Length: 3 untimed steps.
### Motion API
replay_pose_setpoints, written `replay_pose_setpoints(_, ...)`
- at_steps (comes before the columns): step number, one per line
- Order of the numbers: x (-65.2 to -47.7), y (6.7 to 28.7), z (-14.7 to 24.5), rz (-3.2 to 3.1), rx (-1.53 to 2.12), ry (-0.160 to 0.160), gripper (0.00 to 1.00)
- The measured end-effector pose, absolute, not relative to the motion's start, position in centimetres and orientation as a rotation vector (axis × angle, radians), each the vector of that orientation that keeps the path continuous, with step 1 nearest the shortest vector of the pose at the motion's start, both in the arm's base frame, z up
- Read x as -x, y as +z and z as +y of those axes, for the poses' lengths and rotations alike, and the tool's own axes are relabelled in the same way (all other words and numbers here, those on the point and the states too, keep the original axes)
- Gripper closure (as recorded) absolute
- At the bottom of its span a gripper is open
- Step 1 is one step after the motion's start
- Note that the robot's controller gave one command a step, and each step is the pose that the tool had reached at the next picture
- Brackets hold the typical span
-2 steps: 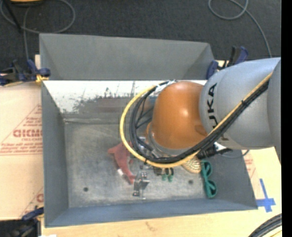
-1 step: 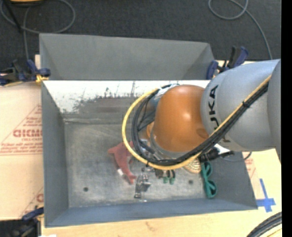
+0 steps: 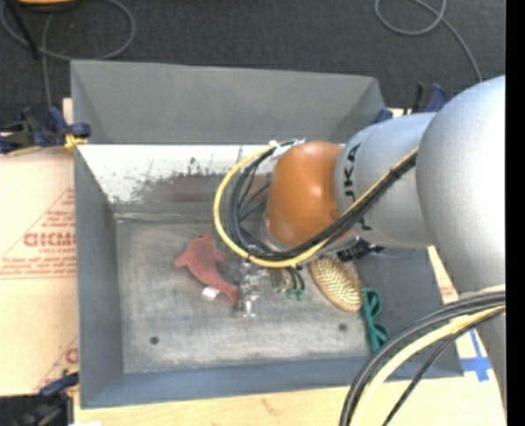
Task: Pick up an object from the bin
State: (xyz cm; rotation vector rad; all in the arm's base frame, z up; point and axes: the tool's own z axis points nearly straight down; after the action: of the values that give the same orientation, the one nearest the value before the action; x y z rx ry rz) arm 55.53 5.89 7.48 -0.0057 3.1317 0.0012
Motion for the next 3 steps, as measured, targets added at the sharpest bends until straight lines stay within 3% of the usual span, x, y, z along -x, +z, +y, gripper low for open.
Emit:
replay_pose_setpoints(1,-55.5,7.5,5.9,3.132,0.004,0.002,1.00)
replay_pose_setpoints(2,-55.3,12.8,6.1,3.145,-0.028,0.002,1.00)
replay_pose_setpoints(3,-55.1,20.6,7.3,3.137,-0.088,0.002,0.00)
